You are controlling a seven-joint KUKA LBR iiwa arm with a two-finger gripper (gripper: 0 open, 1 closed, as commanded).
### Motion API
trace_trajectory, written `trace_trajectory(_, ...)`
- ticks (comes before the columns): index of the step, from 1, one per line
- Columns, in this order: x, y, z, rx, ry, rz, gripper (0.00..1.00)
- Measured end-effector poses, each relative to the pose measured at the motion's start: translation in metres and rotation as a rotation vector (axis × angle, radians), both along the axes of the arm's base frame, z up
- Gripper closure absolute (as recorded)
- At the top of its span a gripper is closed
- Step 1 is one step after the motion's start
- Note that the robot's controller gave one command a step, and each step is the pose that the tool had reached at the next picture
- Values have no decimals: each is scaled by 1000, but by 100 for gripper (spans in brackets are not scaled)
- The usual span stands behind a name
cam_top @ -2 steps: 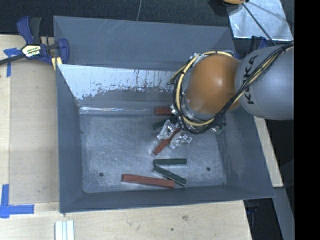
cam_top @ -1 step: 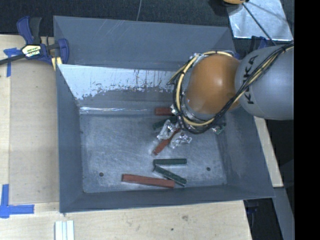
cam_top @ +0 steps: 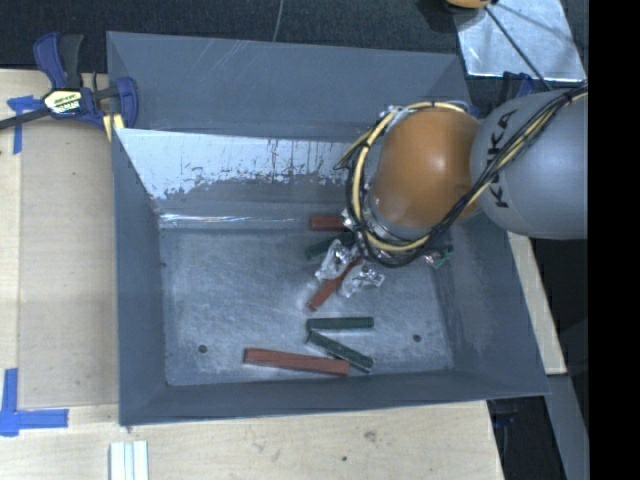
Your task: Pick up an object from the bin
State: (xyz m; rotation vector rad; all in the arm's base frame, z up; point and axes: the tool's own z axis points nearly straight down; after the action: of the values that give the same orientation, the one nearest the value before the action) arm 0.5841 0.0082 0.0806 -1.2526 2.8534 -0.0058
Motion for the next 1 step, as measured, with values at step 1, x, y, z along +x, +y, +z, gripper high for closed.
trace_trajectory(1,-4,-1,6,-4,20,1,100)
